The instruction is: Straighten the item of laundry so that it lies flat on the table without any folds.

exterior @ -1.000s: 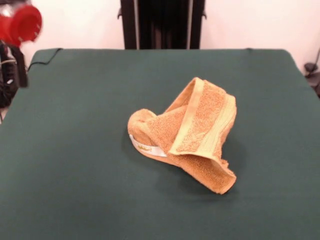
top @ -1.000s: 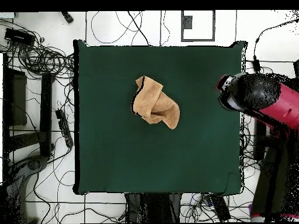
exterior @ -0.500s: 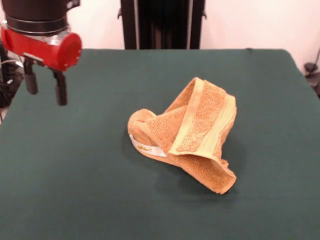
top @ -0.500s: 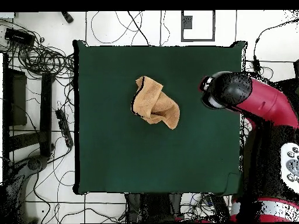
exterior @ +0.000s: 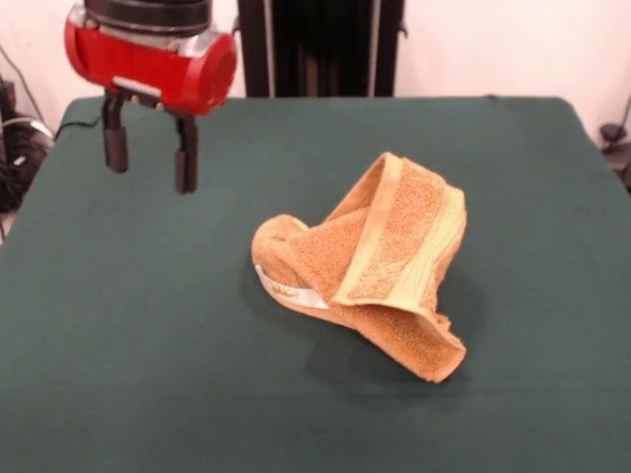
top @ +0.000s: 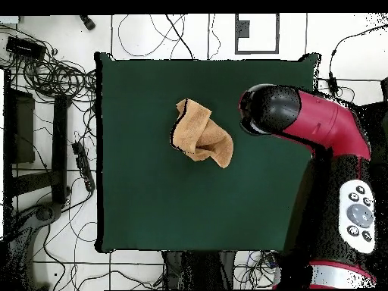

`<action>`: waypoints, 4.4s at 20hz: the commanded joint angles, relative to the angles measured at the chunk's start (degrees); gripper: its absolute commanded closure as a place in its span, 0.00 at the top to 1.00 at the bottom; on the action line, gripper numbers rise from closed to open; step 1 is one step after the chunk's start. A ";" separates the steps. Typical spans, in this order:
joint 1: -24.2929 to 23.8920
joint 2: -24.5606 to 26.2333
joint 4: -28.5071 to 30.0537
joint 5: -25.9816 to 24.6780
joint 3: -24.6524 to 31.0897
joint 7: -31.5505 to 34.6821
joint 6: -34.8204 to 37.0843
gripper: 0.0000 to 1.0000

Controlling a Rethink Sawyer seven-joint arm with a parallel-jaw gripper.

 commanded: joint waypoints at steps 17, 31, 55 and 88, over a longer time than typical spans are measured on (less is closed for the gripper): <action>-0.48 0.50 7.54 3.64 7.06 4.17 2.69 1.00; -0.49 1.83 6.52 2.82 8.47 2.78 1.77 1.00; 4.14 -1.98 16.53 5.72 8.75 9.21 -6.18 1.00; 7.06 10.82 4.93 7.38 3.85 12.27 -15.88 1.00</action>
